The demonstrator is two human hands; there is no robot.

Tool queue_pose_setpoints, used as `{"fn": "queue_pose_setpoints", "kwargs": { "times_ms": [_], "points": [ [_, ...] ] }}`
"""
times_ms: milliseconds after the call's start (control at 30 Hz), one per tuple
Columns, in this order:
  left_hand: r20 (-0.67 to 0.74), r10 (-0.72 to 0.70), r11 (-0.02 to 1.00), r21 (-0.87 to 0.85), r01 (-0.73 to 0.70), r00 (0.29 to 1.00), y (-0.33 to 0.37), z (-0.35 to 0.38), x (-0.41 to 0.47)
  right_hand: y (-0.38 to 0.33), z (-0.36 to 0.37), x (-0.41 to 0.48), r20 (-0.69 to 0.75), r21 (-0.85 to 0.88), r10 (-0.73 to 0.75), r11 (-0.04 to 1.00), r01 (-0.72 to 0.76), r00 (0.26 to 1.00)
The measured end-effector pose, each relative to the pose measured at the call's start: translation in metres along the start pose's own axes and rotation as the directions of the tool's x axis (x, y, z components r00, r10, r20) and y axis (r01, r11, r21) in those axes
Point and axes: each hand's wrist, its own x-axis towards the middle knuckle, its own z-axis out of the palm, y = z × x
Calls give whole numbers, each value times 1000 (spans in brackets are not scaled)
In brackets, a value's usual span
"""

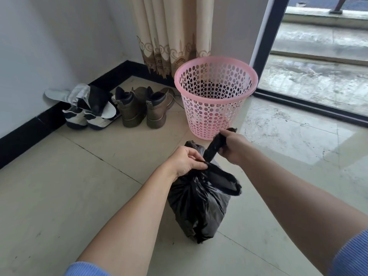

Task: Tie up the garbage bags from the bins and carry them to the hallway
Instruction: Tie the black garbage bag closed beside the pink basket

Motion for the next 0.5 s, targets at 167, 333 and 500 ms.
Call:
{"fn": "queue_pose_setpoints", "kwargs": {
  "times_ms": [167,333,500],
  "points": [
    [-129,-19,999,31,23,992,0,-11,5,-19,17,-17,229,-113,-219,962,249,949],
    [-167,-48,975,-223,10,985,-3,-21,4,-21,21,-16,331,-195,-171,950,244,928],
    [-63,7,942,-335,-28,998,2,-30,-5,3,12,-8,369,-337,-42,925,176,929]
  ]
}}
